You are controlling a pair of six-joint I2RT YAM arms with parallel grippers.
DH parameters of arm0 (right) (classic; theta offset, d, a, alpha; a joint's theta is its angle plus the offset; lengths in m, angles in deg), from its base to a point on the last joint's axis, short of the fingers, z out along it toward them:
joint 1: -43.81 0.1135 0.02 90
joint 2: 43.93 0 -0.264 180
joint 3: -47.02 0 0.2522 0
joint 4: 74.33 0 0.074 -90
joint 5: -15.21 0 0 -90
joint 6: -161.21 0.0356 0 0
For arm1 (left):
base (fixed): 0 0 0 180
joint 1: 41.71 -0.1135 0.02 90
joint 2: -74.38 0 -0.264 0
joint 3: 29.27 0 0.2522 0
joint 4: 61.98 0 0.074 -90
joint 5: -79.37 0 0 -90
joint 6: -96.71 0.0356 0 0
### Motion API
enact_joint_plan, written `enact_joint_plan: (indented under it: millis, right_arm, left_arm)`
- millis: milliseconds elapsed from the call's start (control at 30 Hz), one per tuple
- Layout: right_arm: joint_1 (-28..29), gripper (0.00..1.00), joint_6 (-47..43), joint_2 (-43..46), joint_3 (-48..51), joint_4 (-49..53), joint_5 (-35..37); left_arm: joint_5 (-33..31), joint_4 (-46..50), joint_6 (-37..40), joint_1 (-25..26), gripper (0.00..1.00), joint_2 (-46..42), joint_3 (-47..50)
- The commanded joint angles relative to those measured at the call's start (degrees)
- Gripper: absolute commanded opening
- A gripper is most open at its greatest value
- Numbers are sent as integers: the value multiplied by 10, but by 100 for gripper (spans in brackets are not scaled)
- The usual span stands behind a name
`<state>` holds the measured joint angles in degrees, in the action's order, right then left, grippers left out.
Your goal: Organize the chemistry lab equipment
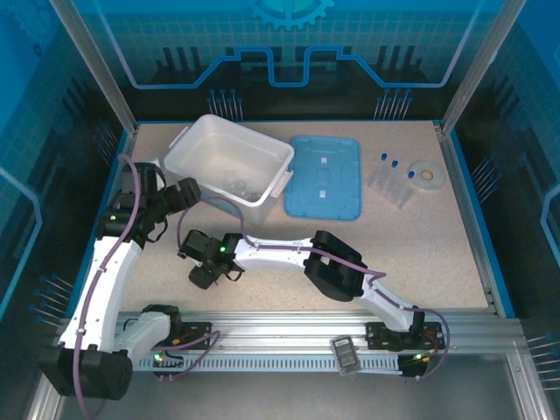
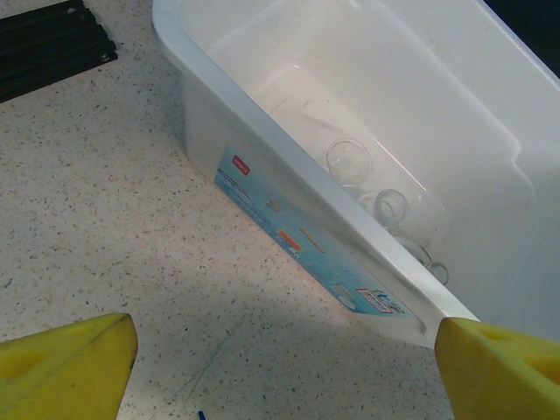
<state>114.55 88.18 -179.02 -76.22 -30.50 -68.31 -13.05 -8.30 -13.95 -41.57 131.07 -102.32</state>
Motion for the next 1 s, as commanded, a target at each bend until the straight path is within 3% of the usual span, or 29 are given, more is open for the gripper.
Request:
enact_joint_plan:
  millis: [0, 400, 967]
  right_arm:
    - [-4, 54, 10, -26, -11, 23, -16]
    - [-2, 52, 3, -5, -6, 29, 3]
    - [-2, 37, -7, 15, 11, 38, 30]
  left_arm:
    - [17, -14, 9, -8, 89, 2, 7]
    - [20, -16, 10, -8, 89, 5, 9]
    - [26, -19, 11, -8, 89, 6, 12]
